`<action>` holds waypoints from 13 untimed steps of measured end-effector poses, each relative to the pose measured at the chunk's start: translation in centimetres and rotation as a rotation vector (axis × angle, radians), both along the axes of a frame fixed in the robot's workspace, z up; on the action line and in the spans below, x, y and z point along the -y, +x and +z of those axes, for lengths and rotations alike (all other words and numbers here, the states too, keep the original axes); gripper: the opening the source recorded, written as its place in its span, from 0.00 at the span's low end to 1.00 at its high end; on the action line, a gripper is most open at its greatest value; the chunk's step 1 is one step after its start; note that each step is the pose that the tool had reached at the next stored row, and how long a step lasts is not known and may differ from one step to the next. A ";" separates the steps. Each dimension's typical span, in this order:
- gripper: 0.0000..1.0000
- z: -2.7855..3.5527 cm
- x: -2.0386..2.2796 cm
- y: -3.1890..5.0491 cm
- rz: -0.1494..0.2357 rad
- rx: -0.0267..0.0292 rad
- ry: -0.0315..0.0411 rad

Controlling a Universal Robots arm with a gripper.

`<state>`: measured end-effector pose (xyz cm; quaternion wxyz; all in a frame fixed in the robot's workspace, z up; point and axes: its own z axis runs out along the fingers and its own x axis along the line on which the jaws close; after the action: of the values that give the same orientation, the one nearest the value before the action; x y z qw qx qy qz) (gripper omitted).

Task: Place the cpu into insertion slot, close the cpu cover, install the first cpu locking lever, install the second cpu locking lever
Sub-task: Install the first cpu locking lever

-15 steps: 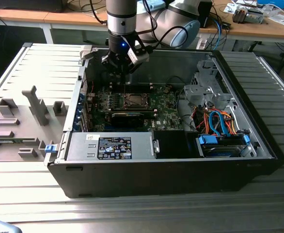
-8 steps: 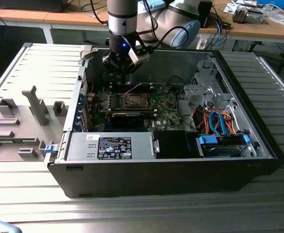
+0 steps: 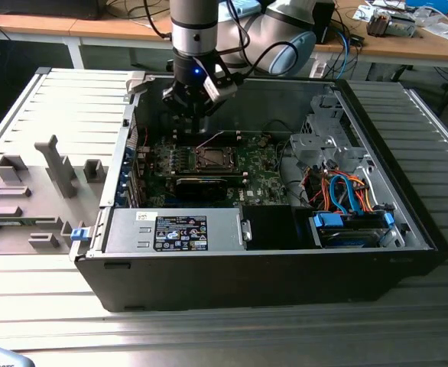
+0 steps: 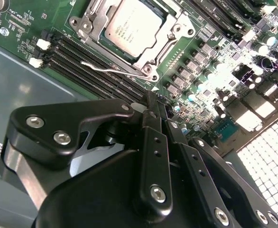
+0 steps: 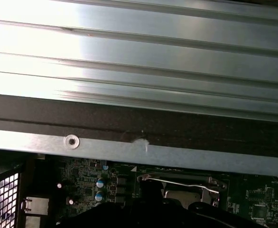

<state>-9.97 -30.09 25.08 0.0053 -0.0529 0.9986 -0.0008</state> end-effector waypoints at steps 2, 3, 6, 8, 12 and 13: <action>0.11 -0.02 0.00 0.04 0.000 0.0000 0.0000; 0.11 -0.03 0.00 0.05 0.000 0.0000 -0.0001; 0.11 -0.07 0.00 0.10 0.000 0.0000 0.0000; 0.11 -0.10 0.00 0.15 0.000 0.0000 0.0000; 0.11 -0.16 0.00 0.23 0.000 0.0000 0.0000; 0.11 -0.17 0.00 0.24 0.000 0.0000 0.0000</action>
<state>-9.73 -30.09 24.91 0.0053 -0.0529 0.9986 -0.0008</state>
